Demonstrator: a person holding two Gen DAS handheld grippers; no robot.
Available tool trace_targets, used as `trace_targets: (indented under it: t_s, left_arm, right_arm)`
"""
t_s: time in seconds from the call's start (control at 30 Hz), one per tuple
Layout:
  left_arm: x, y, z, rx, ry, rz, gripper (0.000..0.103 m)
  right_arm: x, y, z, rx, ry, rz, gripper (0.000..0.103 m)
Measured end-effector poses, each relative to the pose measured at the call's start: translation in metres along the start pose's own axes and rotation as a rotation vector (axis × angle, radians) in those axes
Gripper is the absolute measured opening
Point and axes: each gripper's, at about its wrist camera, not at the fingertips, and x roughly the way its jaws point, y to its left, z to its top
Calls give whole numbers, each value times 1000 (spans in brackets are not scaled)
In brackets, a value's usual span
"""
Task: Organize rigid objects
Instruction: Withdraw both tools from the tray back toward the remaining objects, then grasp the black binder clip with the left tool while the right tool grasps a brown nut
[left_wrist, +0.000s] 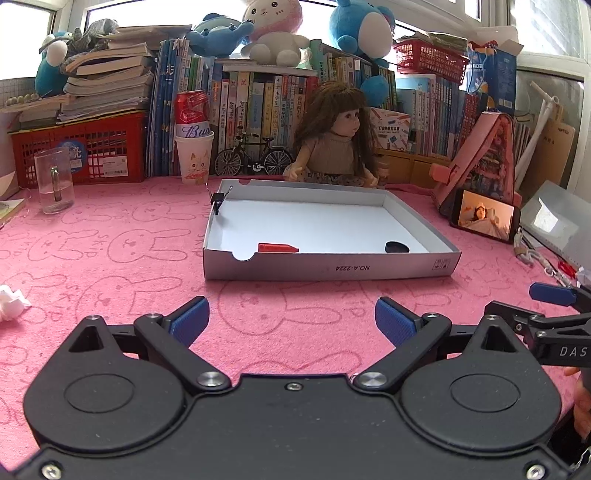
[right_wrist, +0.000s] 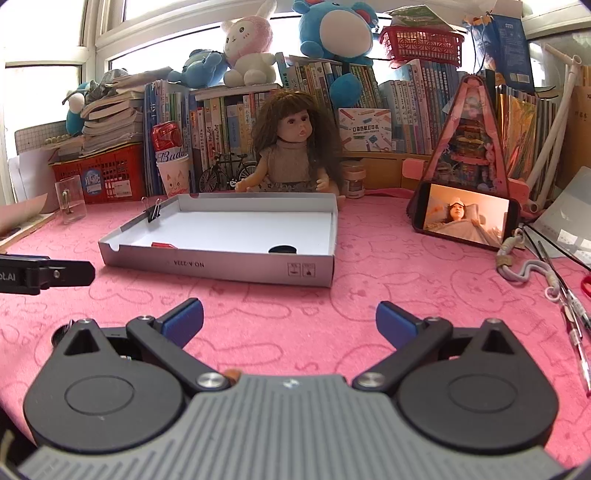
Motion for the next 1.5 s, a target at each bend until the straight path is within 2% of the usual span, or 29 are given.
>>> trace_targets:
  t_s: [0.53, 0.7, 0.9, 0.97, 1.07, 1.33, 1.43, 1.5]
  left_arm:
    - [-9, 4, -8, 29, 22, 0, 96]
    - [-16, 4, -17, 54, 33, 5, 92]
    - [-24, 4, -28, 83, 65, -11, 78]
    - [-25, 5, -31, 84, 76, -13, 70]
    - [-27, 6, -35, 79, 92, -26, 52]
    - [-32, -1, -41, 102, 116, -112, 38]
    - [-30, -7, -44, 125, 129, -119, 32]
    - [-30, -9, -44, 127, 125, -118, 31]
  right_arm:
    - [-13, -12, -11, -34, 30, -14, 103]
    - [-18, -14, -17, -44, 52, -9, 100]
    - [-21, -8, -23, -74, 69, 30, 95]
    - [-21, -6, -25, -86, 74, 38, 92]
    - [-20, -4, -27, -91, 89, 42, 83]
    - [-15, -1, -32, -94, 121, 65, 65]
    - [-16, 1, -33, -101, 119, 69, 60]
    - [-15, 2, -32, -101, 119, 72, 57]
